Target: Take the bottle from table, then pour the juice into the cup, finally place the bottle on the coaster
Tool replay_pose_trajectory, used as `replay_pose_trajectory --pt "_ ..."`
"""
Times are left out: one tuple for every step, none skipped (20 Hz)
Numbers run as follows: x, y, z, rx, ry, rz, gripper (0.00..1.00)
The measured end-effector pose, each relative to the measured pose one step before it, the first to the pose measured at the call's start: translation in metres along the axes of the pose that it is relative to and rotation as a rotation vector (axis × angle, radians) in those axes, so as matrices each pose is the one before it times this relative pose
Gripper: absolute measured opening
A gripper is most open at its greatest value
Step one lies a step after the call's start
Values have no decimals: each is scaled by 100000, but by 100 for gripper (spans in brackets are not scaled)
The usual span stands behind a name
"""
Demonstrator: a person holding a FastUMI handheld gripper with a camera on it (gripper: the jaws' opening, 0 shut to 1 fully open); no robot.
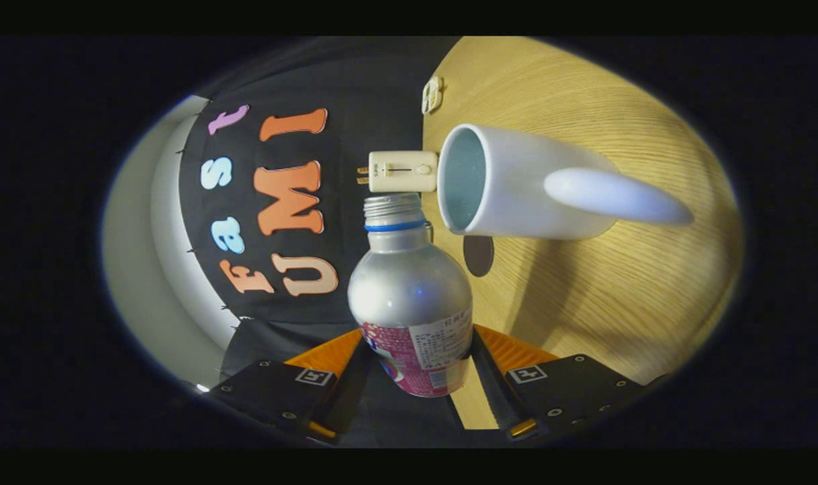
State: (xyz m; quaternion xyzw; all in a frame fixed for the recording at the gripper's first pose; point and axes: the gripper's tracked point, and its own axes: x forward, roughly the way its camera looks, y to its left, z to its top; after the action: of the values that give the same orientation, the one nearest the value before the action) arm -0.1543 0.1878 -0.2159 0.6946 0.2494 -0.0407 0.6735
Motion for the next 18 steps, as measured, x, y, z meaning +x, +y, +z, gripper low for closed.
replay_pose_trajectory --pt "-52 264 10 1214 420 387 79" --pt "-236 31 -7 1377 421 52 79" --pt "280 -161 -121 612 685 -845 79" --pt "-98 -38 112 863 472 -296 79" --pt "-87 36 224 1387 -231 -193 79" --pt "-86 7 137 1298 -39 61 79" --pt "-80 184 -11 1250 104 186 79" --pt "-90 136 49 1242 436 489 79" --pt "-215 189 -126 1447 568 755 79" --pt "33 238 -150 1273 862 524 79" --pt "138 167 -89 1202 647 313 79" --pt "-134 110 -77 855 420 82 79" --pt "20 -48 -30 503 254 -284 79" --pt "-25 -32 90 1208 392 205 79" --pt "-43 -49 -51 1268 665 -36 79" --pt "-160 72 -177 1765 910 622 79" --pt "25 9 -73 991 1137 -514 79" --pt "-29 25 -144 1881 787 104 79"
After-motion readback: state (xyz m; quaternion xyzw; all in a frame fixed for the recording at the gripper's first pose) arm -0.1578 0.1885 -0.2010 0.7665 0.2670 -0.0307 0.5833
